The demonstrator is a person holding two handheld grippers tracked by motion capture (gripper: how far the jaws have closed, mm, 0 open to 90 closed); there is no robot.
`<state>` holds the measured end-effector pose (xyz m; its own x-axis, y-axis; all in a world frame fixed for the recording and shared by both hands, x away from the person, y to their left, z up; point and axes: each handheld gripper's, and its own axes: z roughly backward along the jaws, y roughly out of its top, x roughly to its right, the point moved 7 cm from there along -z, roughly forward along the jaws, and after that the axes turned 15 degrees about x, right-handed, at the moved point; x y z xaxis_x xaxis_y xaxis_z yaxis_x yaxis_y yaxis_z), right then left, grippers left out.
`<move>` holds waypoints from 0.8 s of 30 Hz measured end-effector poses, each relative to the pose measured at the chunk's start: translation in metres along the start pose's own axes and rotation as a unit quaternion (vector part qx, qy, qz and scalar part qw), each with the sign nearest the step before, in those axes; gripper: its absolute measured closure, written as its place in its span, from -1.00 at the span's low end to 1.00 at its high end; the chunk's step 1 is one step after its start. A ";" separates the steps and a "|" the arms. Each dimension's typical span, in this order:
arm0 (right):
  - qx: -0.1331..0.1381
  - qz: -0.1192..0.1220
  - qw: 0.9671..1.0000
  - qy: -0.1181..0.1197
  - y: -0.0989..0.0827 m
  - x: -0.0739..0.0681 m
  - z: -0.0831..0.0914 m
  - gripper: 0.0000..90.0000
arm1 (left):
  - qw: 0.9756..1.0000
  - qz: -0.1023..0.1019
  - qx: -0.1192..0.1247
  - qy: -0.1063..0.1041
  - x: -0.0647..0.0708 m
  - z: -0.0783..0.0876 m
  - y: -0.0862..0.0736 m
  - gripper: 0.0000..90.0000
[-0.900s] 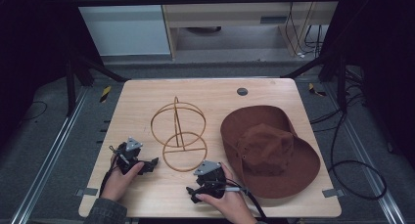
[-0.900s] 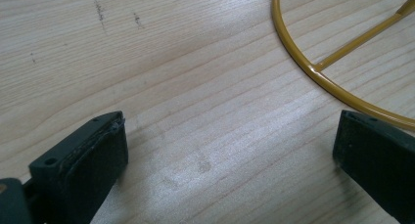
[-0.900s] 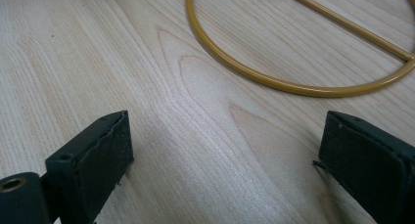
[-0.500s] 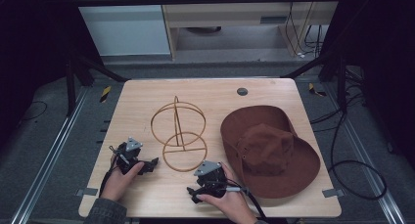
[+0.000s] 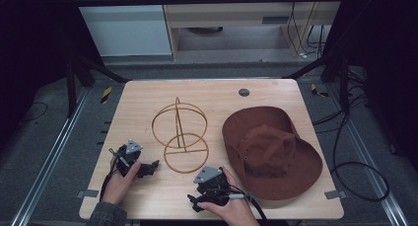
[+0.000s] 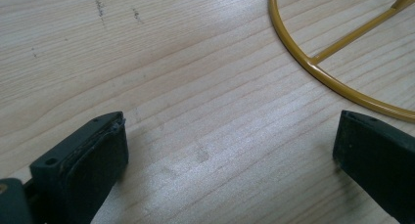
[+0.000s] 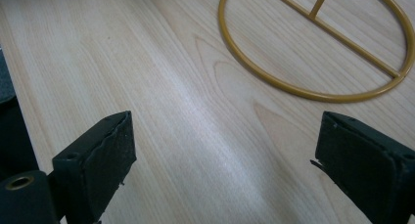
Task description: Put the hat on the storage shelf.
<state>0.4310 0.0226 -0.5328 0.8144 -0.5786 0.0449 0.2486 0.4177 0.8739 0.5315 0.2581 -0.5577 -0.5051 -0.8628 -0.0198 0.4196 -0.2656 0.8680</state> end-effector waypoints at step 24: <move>-0.030 -0.006 0.996 -0.082 0.043 0.119 0.125 -0.84 | 1.000 0.001 0.000 0.001 0.000 0.000 0.000 -1.00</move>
<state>0.4731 -0.1156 -0.4295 0.7160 -0.6883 0.1164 0.2927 0.4473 0.8451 0.5314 0.2580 -0.5577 -0.5027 -0.8643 -0.0197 0.4202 -0.2642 0.8681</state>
